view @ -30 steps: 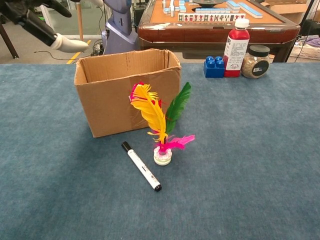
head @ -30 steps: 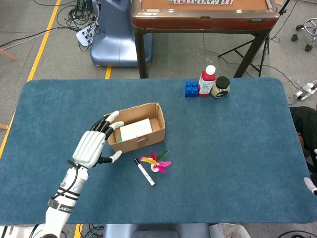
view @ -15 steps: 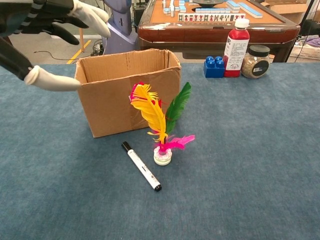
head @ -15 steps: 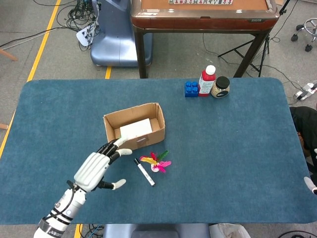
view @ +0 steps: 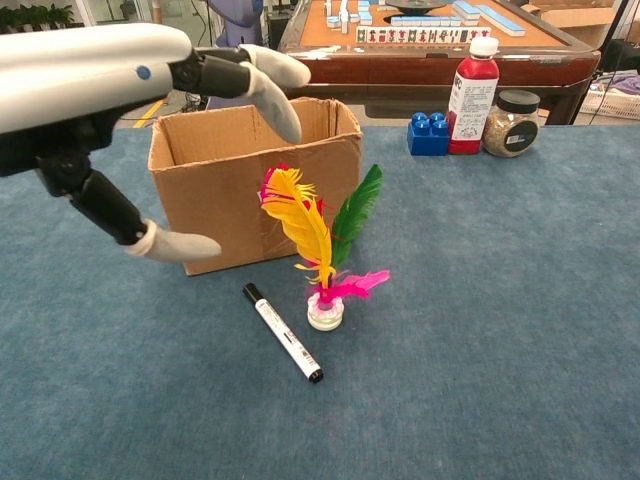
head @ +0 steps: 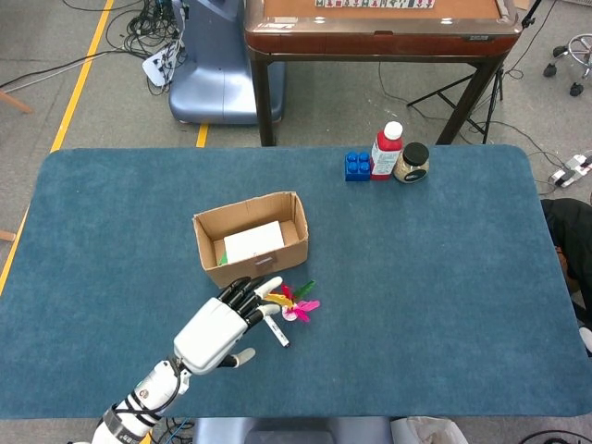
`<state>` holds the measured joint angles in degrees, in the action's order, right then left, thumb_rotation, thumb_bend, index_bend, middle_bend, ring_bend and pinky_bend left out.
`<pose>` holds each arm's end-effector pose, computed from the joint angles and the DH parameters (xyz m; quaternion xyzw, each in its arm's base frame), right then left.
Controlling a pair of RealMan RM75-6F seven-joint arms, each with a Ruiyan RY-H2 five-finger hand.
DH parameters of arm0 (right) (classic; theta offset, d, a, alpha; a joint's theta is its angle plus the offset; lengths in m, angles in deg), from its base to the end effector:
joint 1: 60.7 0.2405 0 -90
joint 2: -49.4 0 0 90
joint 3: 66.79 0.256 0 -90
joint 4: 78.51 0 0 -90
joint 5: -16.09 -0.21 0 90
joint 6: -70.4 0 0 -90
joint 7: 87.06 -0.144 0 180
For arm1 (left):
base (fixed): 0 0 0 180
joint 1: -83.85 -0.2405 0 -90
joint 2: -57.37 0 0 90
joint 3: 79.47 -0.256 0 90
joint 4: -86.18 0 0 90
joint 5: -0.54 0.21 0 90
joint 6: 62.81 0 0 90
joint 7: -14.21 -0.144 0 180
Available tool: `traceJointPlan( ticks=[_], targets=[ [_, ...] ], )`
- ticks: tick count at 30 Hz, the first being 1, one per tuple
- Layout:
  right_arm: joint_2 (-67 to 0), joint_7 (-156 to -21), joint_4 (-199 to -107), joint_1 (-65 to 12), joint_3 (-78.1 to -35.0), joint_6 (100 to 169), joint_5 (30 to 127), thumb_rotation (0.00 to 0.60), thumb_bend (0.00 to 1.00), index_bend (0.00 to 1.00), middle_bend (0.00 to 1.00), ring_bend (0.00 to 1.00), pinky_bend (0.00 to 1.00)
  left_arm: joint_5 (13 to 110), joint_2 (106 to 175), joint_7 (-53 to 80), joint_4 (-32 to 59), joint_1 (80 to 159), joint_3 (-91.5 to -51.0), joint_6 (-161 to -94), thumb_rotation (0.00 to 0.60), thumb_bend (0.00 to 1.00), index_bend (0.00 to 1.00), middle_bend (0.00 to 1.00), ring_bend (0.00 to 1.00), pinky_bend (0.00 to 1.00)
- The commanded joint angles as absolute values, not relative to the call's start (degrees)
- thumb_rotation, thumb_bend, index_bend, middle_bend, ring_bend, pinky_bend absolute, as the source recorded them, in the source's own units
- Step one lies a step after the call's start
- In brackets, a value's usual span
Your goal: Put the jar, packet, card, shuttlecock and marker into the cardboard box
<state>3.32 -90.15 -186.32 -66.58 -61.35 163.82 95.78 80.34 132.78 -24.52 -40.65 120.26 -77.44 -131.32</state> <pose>-0.3011 -0.1295 0.2588 0.4933 -0.3963 0.3733 0.6784 -0.0531 0.2128 0.0575 -0.7796 -0.2778 -0.4636 0.3165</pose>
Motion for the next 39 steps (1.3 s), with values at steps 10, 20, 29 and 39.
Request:
traceJointPlan(
  ticks=[10, 20, 29, 39],
  targets=[
    [4.44, -93.49, -185.52, -67.41, -60.60, 164.41, 93.99, 0.600, 0.19, 0.26, 0.35, 0.26, 0.39, 76.44, 135.88, -22.06, -36.72, 118.56, -75.27, -134.16, 0.600, 0.17, 0.29, 0.00, 0.00, 0.08],
    [5.03, -94.17, -185.99, -68.90, -60.71, 166.98, 94.99, 0.600, 0.19, 0.26, 0.35, 0.26, 0.39, 75.20, 134.92, -17.11, -34.43, 115.56, -75.60, -136.09, 0.600, 0.17, 0.28, 0.00, 0.00, 0.08],
    [5.20, -93.02, -186.82, -69.91, -61.21, 169.01, 96.93, 0.600, 0.19, 0.26, 0.35, 0.26, 0.39, 69.83, 136.71, -14.85, -34.29, 114.95, -73.84, -135.94, 0.600, 0.17, 0.30, 0.00, 0.00, 0.08],
    [5.29, -91.17, -187.56, -71.57, -62.13, 171.61, 98.85, 0.600, 0.19, 0.26, 0.35, 0.26, 0.39, 66.62, 140.18, -15.00, -32.82, 116.15, -72.39, -134.58, 0.600, 0.17, 0.33, 0.00, 0.00, 0.08]
  ],
)
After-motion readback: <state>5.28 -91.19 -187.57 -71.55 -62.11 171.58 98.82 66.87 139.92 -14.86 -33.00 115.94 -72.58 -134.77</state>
